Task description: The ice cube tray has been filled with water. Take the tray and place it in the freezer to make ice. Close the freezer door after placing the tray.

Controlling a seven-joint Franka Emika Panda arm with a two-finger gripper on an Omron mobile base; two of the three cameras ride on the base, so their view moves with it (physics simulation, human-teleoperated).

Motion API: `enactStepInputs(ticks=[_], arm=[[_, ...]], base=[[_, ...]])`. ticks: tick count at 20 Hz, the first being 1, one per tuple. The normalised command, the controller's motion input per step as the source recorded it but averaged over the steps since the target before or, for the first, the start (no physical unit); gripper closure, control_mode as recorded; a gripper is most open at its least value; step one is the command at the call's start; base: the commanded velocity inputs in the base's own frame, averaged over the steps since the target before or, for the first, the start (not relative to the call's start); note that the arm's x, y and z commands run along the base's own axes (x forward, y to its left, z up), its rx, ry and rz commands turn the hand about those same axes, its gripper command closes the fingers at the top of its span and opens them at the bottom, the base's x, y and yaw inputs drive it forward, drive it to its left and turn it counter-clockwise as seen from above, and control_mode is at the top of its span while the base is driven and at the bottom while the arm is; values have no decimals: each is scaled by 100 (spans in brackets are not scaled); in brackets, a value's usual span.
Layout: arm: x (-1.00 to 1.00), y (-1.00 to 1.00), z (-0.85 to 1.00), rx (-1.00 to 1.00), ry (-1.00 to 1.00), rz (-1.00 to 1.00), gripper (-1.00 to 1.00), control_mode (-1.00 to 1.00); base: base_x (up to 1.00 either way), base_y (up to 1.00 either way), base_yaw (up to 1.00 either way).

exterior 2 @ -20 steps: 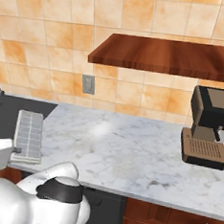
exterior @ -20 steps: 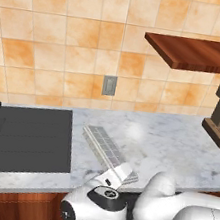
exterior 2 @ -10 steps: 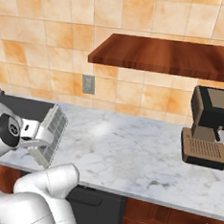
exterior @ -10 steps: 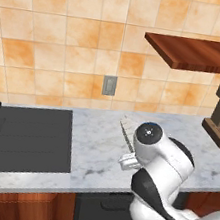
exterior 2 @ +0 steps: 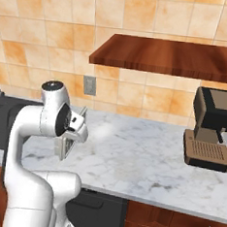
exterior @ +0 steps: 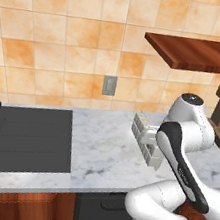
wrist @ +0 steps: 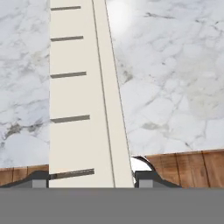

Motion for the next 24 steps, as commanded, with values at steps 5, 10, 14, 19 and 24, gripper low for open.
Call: enactStepInputs(ticks=[5,10,14,19,24], arm=[[81,0,0,1,0,-1,100,-100],[21,0,6,0,-12,0,100,-100],[0,0,43,0,-3,0,100,-100],[-15,0,39,0,-10,3,100,-100],[-31,-11,4,0,0,0,100,100]], base=[[0,0,0],[0,0,0],[0,0,0],[0,0,0],[-20,-8,0]])
